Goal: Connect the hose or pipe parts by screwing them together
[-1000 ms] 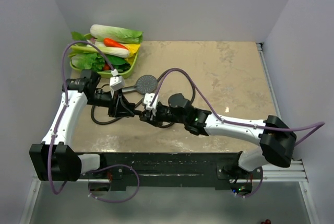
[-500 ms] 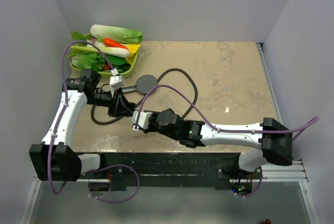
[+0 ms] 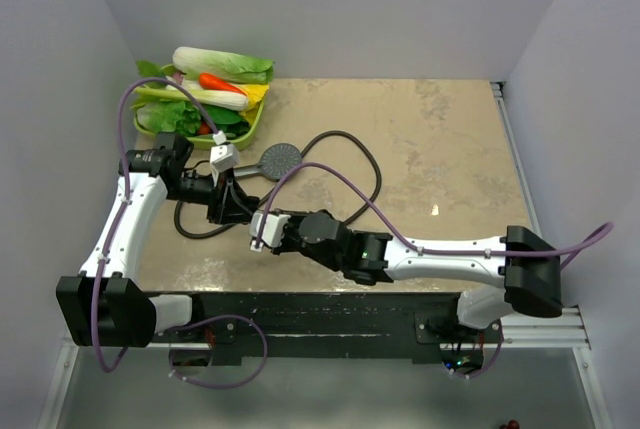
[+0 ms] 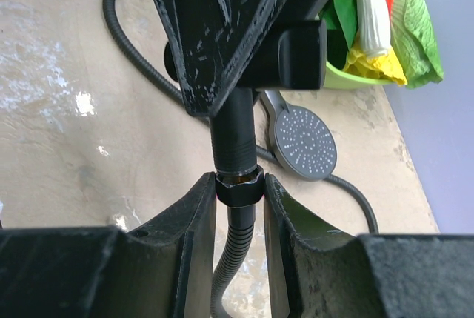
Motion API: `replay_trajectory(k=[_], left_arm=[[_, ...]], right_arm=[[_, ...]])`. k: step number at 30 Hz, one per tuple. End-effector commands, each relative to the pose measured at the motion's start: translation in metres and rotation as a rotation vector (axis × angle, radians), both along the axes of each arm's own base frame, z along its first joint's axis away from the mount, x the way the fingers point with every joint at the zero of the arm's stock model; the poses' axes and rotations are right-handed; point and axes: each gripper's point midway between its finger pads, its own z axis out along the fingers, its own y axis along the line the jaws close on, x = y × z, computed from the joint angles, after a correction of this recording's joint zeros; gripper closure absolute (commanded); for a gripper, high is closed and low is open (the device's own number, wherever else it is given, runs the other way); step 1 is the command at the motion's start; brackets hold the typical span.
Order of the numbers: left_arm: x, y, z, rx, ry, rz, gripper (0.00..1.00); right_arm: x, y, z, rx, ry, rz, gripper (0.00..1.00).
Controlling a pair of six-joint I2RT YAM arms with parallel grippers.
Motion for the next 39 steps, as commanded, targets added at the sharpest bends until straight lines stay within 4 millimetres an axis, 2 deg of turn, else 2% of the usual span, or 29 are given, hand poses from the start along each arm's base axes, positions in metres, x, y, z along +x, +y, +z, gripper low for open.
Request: replay_trajectory(k=[1, 12, 19, 24, 31, 39], left_arm=[[-0.001, -0.007, 0.019, -0.064, -0.038, -0.017, 1.00], [-0.002, -0.007, 0.018, -0.070, -0.033, -0.019, 1.00], [-0.002, -0.007, 0.016, -0.073, -0.037, -0.023, 1.00], [0.001, -0.003, 0.008, -0.023, -0.069, -0.027, 1.00], [-0.004, -0.004, 0.006, 0.005, -0.118, -0.055, 1.00], [-0.014, -0.011, 0.013, -0.010, -0.139, -0.087, 1.00]], right_arm=[[0.002, 0.014, 0.047, 0.129, -0.048, -0.009, 1.00], [-0.007, 0.030, 0.046, 0.128, -0.044, 0.031, 1.00], [-0.014, 0.033, 0.068, 0.213, -0.025, 0.057, 1.00], [-0.031, 0.036, 0.082, 0.227, 0.012, 0.154, 1.00], [-0.051, 0.036, 0.099, 0.269, 0.083, 0.266, 1.00], [-0.040, 0.026, 0.119, 0.408, 0.186, 0.312, 1.00]])
